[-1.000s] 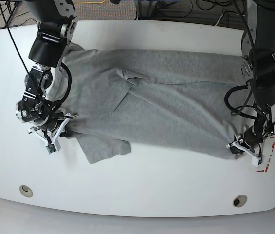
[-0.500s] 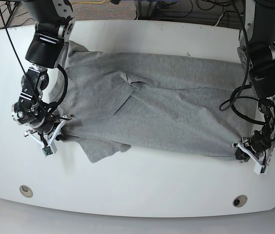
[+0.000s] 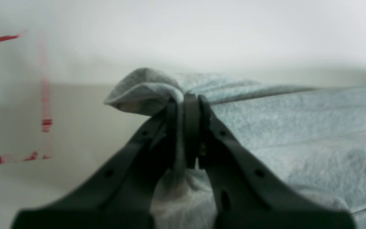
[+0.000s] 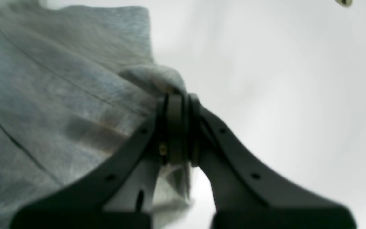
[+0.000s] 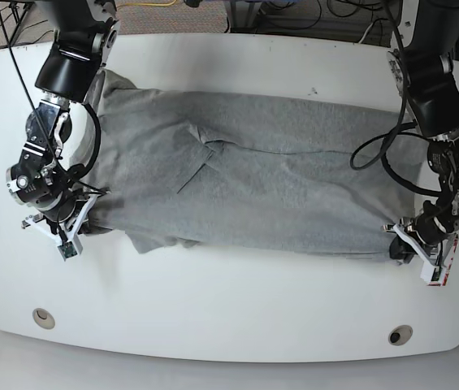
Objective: Layout the t-shirt on the table in an organized manner, then fold the t-shirt properly
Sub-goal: 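Lift the hem with both grippers and fold it toward the collar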
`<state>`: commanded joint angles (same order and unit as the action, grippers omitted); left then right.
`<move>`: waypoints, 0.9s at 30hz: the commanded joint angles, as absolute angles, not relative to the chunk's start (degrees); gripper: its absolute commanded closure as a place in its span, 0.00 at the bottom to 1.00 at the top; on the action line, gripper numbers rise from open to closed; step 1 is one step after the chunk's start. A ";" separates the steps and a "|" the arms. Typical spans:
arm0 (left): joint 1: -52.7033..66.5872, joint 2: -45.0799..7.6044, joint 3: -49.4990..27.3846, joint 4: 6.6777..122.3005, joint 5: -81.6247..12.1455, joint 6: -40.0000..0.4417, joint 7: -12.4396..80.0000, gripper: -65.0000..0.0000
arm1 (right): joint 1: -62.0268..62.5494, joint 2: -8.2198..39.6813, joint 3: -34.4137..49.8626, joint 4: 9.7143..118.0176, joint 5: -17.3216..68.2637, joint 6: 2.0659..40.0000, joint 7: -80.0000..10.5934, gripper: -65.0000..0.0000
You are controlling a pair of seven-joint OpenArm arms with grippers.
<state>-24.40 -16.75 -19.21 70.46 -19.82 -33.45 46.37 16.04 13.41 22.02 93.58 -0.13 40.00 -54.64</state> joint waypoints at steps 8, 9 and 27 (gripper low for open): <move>-20.62 -16.84 -19.21 75.30 -19.82 -33.54 46.64 0.99 | 12.18 12.53 22.11 100.44 -0.13 40.00 -58.33 1.00; -20.35 -16.84 -19.21 75.74 -19.82 -33.54 46.64 0.99 | 11.74 12.53 22.11 100.88 -0.13 40.00 -58.33 1.00; -22.99 -17.98 -18.95 67.12 -19.47 -33.45 38.99 0.99 | 15.60 11.47 22.37 82.07 -0.48 40.00 -45.23 1.00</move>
<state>-22.99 -17.98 -18.95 67.12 -19.47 -33.45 38.99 15.60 11.47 22.37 82.07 -0.48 40.00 -45.23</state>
